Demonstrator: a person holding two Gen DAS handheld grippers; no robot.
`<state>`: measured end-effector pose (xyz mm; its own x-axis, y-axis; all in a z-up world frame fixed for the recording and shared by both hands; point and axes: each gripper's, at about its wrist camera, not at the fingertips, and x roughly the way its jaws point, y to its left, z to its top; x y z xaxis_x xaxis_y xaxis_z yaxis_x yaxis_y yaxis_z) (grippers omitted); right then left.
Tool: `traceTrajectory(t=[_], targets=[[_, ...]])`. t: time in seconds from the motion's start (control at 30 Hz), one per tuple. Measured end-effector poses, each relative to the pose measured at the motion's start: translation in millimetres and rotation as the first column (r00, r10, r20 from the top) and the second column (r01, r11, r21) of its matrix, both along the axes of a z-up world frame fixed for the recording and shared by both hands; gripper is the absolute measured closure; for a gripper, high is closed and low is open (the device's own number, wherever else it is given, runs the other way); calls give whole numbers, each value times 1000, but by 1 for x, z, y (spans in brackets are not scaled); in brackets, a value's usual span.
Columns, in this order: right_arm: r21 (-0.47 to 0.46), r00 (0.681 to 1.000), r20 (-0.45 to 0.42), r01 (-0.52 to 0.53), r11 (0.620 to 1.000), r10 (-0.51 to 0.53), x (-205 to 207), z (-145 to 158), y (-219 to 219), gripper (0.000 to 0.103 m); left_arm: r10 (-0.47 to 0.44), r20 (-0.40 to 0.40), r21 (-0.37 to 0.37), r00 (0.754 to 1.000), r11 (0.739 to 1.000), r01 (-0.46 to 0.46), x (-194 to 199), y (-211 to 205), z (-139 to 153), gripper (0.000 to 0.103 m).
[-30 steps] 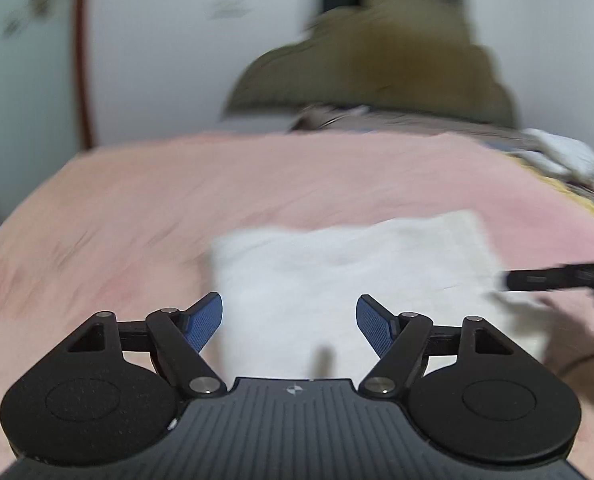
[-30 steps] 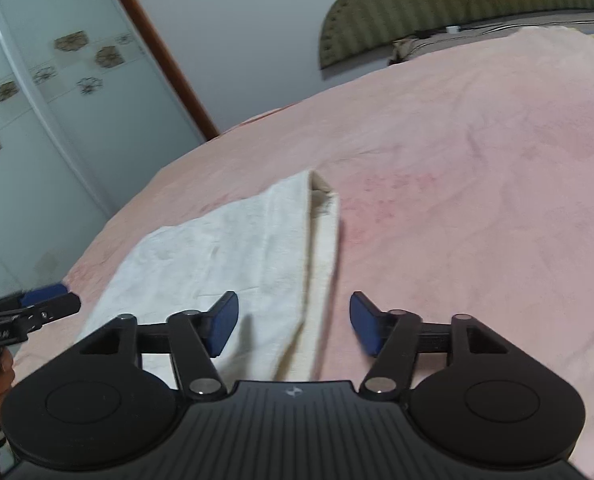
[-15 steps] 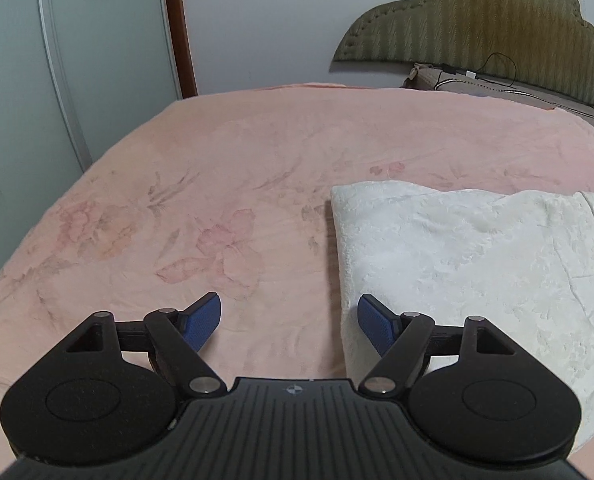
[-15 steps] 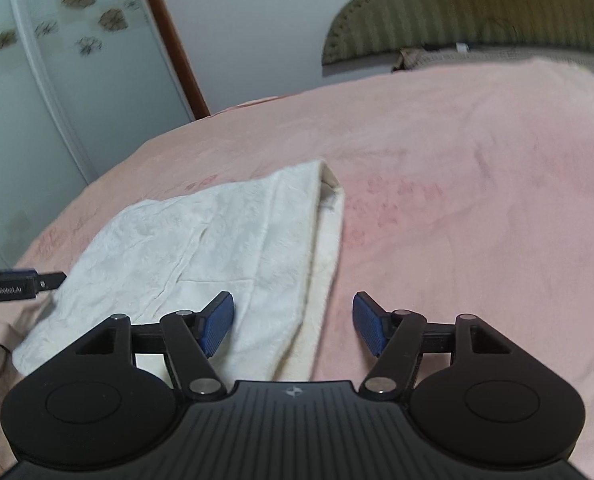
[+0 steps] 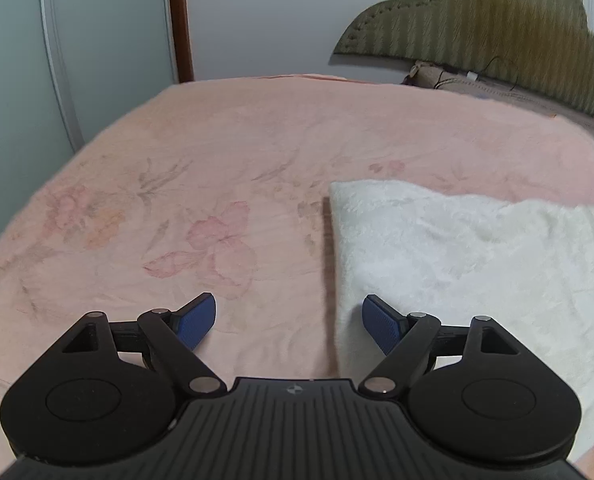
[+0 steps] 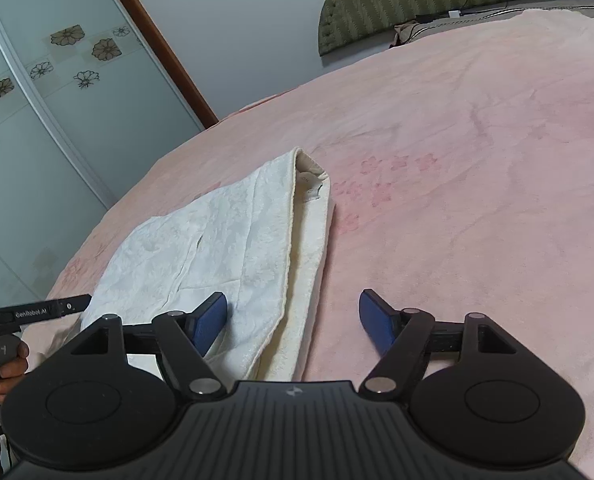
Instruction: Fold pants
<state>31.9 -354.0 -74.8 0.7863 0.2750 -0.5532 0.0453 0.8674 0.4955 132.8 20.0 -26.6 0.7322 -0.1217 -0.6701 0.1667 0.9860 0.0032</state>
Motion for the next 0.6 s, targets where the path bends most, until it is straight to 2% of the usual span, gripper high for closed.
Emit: traceTrajectory(t=[0.07, 0.13, 0.27, 0.33, 0.43, 0.5, 0.6], targets=[[15, 1000, 0, -21, 1000, 21, 1, 0, -2, 27, -32, -37, -95, 999, 995, 29, 4, 9, 1, 20], [45, 998, 1, -56, 997, 56, 3, -1, -6, 24, -73, -96, -199, 993, 979, 53, 11, 18, -1, 20], [129, 986, 7, -165, 978, 165, 13, -5, -19, 23, -214, -201, -393, 956, 912, 122, 30, 31, -15, 20], [165, 970, 11, -239, 957, 241, 21, -7, -24, 23, -277, -218, -434, 936, 886, 161, 37, 31, -23, 20], [216, 947, 16, -317, 923, 321, 38, -9, -27, 23, -352, -190, -461, 917, 856, 233, 43, 27, -29, 19], [269, 940, 31, -335, 903, 340, 52, -13, -29, 23, -412, -187, -513, 892, 815, 268, 49, 23, -33, 19], [311, 939, 57, -338, 888, 338, 71, -17, -27, 24, -436, -167, -537, 885, 793, 289, 56, 15, -38, 20]])
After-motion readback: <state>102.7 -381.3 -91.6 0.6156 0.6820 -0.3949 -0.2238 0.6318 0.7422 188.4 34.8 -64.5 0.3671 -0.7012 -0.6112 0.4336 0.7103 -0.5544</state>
